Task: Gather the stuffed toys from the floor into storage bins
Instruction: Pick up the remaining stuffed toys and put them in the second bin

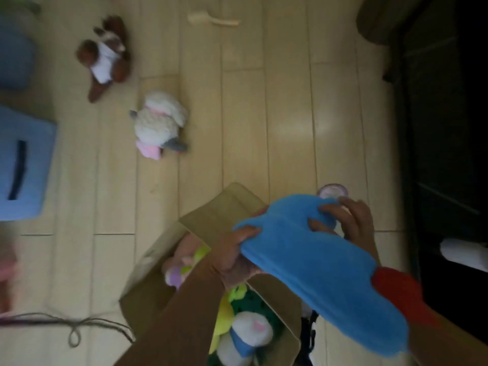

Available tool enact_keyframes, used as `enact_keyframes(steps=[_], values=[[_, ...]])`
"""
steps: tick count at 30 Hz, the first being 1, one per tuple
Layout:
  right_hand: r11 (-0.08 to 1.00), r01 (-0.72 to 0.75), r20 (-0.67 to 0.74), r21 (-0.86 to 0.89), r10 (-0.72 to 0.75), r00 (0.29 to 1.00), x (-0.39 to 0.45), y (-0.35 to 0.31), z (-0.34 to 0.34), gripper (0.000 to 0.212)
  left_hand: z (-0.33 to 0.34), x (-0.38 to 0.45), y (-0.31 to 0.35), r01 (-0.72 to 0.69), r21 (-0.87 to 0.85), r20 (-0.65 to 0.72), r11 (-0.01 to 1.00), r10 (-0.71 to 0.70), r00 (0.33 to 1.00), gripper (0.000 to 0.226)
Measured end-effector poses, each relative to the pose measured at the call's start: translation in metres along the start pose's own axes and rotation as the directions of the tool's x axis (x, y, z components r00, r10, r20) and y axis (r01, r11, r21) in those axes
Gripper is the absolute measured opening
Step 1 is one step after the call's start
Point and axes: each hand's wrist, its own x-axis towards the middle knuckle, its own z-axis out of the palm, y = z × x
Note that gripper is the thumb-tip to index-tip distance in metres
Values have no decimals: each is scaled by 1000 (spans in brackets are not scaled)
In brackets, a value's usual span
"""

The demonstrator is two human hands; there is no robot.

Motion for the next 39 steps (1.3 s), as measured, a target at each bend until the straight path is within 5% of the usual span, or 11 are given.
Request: enact_keyframes(steps=[2,4,6,9,11,18,20,26,29,32,39], values=[[977,-146,72,158,136,988,10,-19,-16,37,-16,-32,6,-114,68,-48,991,117,992,84],[514,-576,339,636,484,807,24,-59,-36,48,-36,-65,16,-195,182,-67,964,210,976,79],[105,-789,673,605,463,577,19,-89,-35,63,-60,-94,21,-214,229,-42,950,229,973,84],[405,-889,928,212,201,313,-10,-142,-9,151,-111,-129,23,-182,158,-4,971,185,983,95],[584,-782,898,216,195,393,-39,-176,31,123,-145,-148,24,-127,195,35,973,122,992,94],[381,-879,650,288,596,471,-138,-253,156,75,-215,-189,17,-67,583,-329,810,311,892,61],[352,-880,478,320,742,471,-147,-282,186,32,-220,-195,19,-99,552,-344,828,335,877,47],[531,-825,-110,192,847,519,-96,-326,274,7,-245,-201,28,-2,688,-242,726,232,942,30],[599,-801,389,-1,738,551,-62,-301,312,24,-270,-200,26,43,772,-238,634,225,945,33],[776,-578,753,-255,534,385,-46,-296,321,49,-288,-205,25,42,772,-251,634,244,937,37],[773,-600,328,-205,632,702,-61,-312,270,38,-290,-235,30,17,686,-273,727,235,933,34]])
